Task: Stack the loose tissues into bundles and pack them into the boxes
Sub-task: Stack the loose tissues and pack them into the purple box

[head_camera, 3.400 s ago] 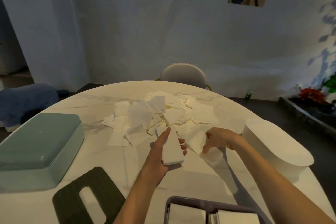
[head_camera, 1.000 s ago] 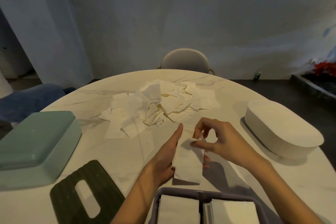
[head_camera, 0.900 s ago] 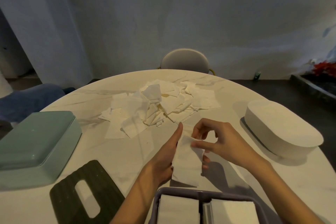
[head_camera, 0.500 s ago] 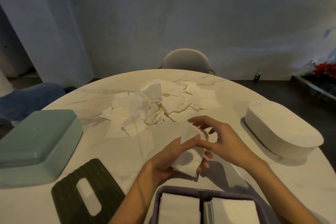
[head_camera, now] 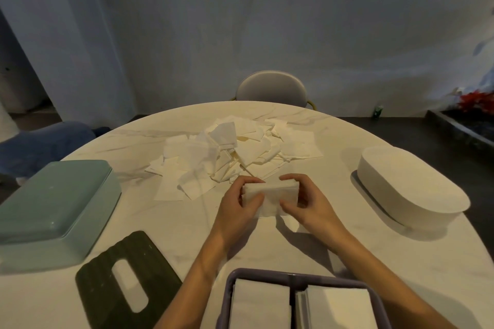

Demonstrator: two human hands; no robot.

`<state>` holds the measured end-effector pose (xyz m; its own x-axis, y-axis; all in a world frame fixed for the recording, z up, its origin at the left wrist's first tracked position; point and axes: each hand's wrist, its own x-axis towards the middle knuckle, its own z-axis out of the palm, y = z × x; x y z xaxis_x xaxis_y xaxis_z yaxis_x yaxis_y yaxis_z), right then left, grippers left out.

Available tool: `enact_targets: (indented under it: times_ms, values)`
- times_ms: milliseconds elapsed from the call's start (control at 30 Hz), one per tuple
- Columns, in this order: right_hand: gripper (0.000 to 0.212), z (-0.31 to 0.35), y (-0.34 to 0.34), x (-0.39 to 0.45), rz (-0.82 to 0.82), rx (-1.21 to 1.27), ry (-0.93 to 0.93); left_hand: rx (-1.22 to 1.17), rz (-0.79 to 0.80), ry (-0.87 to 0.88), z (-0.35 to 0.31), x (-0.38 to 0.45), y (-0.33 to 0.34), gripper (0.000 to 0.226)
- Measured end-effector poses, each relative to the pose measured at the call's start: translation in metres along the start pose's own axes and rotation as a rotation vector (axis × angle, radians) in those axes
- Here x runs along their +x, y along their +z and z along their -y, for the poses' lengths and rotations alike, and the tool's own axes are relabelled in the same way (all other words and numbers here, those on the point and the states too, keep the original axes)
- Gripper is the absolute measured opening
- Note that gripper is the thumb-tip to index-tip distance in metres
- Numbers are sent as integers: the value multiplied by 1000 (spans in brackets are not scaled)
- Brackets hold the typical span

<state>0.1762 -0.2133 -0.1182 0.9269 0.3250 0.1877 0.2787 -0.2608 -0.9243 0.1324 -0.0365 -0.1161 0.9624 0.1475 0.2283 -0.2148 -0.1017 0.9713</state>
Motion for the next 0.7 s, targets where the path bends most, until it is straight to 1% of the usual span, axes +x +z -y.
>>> enact_targets:
  times_ms: [33,67,100,167,300,367,467,567,600,700]
  values:
    - [55,0,3,-2,-1,40,-7,-56,-48,-25,1,0,5,10]
    - [62,0,6,-3,-12,70,-20,-105,-94,-59,1,0,9,11]
    - [67,0,9,-4,-28,90,-43,-127,-136,-85,1,1,13,19]
    - [73,-1,15,-4,-50,111,-83,-71,-195,-96,5,4,18,29]
    - [84,-2,25,-5,-40,149,-88,-26,-270,-101,8,7,23,22]
    - [82,-2,28,-3,-62,107,-112,-22,-289,-101,10,7,24,20]
    - [79,1,31,-2,-23,27,-166,-18,-327,-85,14,8,21,12]
    - [66,-1,26,-5,13,-10,-194,-55,-330,-99,19,9,20,6]
    - [62,-1,24,-7,35,-5,-190,-69,-330,-102,18,10,20,6]
    - [55,-2,14,-4,96,-44,-193,-114,-301,-115,15,12,15,17]
